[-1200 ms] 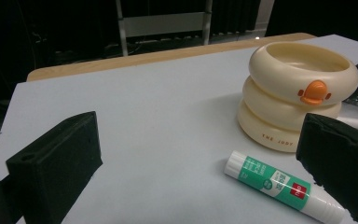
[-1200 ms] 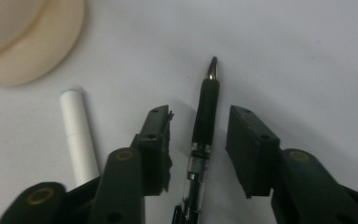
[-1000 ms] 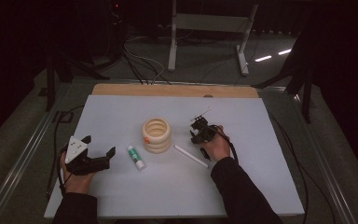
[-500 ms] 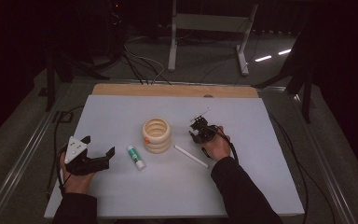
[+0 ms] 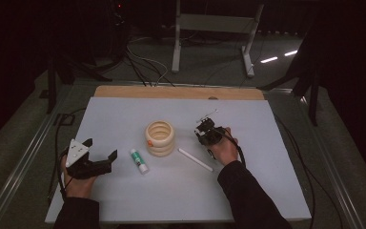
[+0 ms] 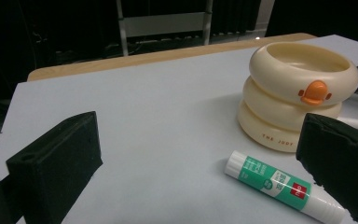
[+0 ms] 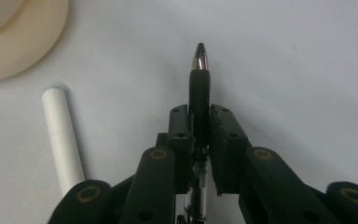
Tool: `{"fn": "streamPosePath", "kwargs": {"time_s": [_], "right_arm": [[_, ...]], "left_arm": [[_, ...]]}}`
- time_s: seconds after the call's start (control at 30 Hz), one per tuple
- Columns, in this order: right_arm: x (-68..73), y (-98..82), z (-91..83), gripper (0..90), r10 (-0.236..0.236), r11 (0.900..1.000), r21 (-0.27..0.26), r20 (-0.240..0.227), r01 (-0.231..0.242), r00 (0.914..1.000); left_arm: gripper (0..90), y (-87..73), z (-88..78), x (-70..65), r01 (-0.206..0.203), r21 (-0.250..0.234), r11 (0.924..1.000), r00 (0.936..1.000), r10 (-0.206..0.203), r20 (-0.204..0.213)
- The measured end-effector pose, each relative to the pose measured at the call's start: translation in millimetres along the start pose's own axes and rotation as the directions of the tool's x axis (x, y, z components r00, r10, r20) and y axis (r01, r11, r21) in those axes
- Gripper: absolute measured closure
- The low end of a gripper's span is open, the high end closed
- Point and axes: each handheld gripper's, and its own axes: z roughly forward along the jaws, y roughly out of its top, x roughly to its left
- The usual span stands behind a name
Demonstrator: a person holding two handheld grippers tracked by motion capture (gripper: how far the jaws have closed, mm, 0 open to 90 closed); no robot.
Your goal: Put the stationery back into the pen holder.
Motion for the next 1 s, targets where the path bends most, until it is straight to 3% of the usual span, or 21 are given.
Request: {"fn": "streamPosePath", "kwargs": {"time_s": [1.0], "right_arm": [[-0.4,2.7,-27.5,80.0,0.014,0.989,-0.146,-0.008,-0.015,0.9999]], "left_arm": [[0.3,-1.3,0.3,1.0,0.009,0.003,1.0000,0.9999,-0.009,-0.005]]}}
